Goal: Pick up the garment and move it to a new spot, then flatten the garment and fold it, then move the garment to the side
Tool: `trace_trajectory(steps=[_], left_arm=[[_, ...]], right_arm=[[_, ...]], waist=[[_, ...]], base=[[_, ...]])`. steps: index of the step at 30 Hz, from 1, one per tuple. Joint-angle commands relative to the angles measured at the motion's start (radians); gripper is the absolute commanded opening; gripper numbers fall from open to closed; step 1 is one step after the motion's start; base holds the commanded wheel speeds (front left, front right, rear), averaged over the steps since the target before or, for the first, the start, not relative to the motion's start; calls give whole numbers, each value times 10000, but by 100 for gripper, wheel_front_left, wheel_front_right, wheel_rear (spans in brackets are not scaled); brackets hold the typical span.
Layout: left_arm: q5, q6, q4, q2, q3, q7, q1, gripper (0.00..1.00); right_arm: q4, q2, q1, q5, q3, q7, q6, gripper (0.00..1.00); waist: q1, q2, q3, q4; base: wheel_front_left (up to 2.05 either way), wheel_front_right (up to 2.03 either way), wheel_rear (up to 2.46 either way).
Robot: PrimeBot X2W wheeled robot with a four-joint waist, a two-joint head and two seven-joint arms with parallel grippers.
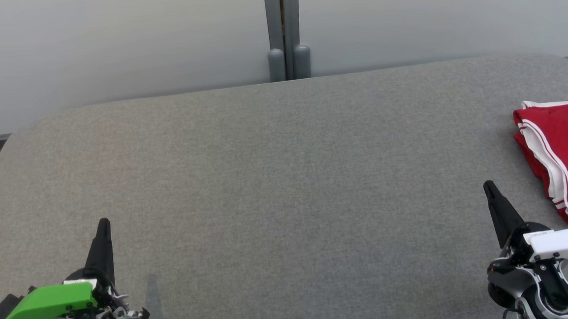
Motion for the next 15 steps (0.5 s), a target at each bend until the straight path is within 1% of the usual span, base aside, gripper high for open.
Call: trace_trajectory(steps=[1, 15], left_arm=[[-35, -30, -35, 70, 23, 34, -112, 0], [-35, -30, -35, 70, 22, 34, -112, 0]], right_arm=[[-34, -53, 133, 21, -21, 36, 0, 0], [-34, -53, 133, 20, -21, 36, 0, 0]], waist=[[0, 0, 0, 0], [0, 0, 0, 0]], base=[[0, 0, 0], [0, 0, 0]])
